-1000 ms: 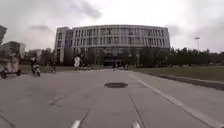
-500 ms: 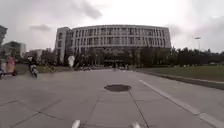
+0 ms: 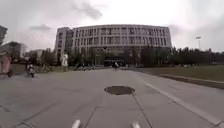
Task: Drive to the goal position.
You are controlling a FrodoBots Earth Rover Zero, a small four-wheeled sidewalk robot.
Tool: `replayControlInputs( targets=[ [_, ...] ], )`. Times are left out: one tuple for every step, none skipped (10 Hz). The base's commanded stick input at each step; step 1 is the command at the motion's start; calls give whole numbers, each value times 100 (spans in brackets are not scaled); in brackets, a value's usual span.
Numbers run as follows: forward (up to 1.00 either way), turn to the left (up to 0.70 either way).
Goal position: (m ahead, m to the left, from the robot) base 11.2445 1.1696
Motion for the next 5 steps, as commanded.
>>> replayControlInputs(
  targets=[
    [70,0],
    [70,0],
    [70,0],
    [70,0],
    [70,0]
  ],
)
